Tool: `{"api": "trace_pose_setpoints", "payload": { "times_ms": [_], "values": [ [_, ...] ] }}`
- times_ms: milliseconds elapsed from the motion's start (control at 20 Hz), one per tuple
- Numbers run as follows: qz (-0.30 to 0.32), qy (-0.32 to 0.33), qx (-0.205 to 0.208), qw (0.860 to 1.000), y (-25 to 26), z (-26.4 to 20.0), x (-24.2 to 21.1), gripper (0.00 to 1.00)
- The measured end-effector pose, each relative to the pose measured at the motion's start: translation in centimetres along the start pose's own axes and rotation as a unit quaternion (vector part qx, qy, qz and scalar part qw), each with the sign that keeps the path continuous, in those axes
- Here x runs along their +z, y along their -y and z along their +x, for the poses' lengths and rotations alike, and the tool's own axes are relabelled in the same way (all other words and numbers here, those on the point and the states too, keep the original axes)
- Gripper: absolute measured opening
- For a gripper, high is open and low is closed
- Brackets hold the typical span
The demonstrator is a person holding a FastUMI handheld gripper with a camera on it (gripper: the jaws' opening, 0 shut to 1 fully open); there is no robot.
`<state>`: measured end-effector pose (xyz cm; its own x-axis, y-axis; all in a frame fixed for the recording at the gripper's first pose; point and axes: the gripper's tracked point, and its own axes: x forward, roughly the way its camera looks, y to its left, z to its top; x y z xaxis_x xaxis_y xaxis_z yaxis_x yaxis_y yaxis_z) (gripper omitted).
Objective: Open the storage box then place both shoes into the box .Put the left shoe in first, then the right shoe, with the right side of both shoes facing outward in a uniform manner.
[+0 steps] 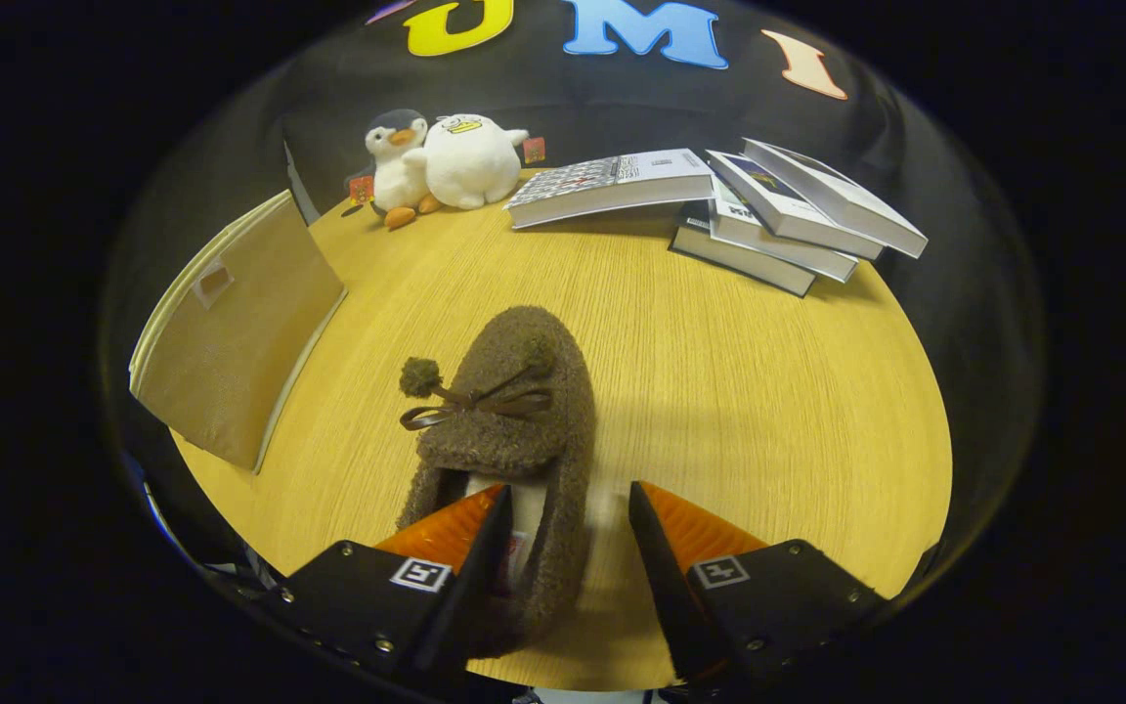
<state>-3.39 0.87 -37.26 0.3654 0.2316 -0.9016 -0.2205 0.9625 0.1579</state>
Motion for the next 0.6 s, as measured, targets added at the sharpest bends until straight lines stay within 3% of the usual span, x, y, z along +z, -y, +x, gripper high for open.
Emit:
{"api": "trace_pose_setpoints", "payload": {
  "times_ms": [50, 100, 200, 300, 350, 600],
  "values": [
    [0.01, -0.003, -0.001, 1.0, -0.1, 0.0, -0.1, 0.63],
    [0.019, -0.005, -0.014, 1.0, 0.4, 0.2, 0.0, 0.39],
    [0.041, -0.011, -0.018, 0.999, 0.3, 0.0, -0.1, 0.17],
    [0.061, 0.006, -0.041, 0.997, 0.7, -0.4, 0.5, 0.18],
    [0.08, 0.011, -0.049, 0.995, 1.2, -0.2, 1.1, 0.01],
    [0.162, 0.006, -0.021, 0.987, -0.5, -2.0, 2.2, 0.01]
  ]
}}
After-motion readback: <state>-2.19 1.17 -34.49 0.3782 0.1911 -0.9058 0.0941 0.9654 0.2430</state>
